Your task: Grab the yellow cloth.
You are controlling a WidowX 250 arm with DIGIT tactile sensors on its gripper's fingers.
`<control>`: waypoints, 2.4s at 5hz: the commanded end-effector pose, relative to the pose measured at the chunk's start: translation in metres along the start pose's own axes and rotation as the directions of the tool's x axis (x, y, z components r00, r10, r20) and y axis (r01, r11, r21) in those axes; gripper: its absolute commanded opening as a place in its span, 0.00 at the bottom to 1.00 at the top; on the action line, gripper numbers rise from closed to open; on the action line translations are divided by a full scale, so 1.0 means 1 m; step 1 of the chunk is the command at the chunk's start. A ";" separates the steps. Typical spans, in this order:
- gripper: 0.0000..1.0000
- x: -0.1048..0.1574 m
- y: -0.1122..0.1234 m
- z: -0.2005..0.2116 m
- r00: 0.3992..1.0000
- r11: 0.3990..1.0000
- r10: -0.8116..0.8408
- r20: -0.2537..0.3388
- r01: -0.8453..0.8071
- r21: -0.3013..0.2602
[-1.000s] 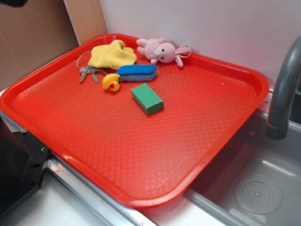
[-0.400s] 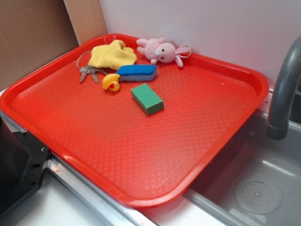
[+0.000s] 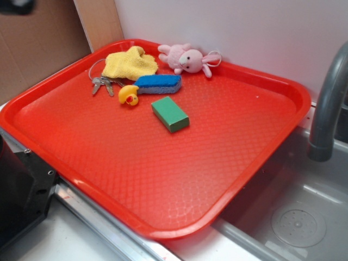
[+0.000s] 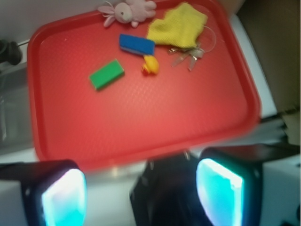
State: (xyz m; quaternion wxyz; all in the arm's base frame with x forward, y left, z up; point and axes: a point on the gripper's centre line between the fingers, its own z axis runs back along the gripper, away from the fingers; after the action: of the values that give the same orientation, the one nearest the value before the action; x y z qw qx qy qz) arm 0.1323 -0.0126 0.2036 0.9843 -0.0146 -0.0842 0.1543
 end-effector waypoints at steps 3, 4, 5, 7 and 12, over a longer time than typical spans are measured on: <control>1.00 0.096 0.041 -0.077 0.959 0.963 0.269 0.091 -0.267 -0.035; 1.00 0.118 0.046 -0.099 0.949 0.953 0.304 0.087 -0.302 -0.037; 1.00 0.137 0.043 -0.121 0.947 0.952 0.306 0.098 -0.304 -0.028; 1.00 0.157 0.054 -0.151 0.926 0.926 0.360 0.111 -0.369 0.078; 0.00 0.169 0.076 -0.191 0.916 0.904 0.391 0.085 -0.400 0.152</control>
State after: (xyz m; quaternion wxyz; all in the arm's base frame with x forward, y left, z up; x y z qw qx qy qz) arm 0.2950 0.1076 0.0284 0.9276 0.0578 -0.0729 0.3618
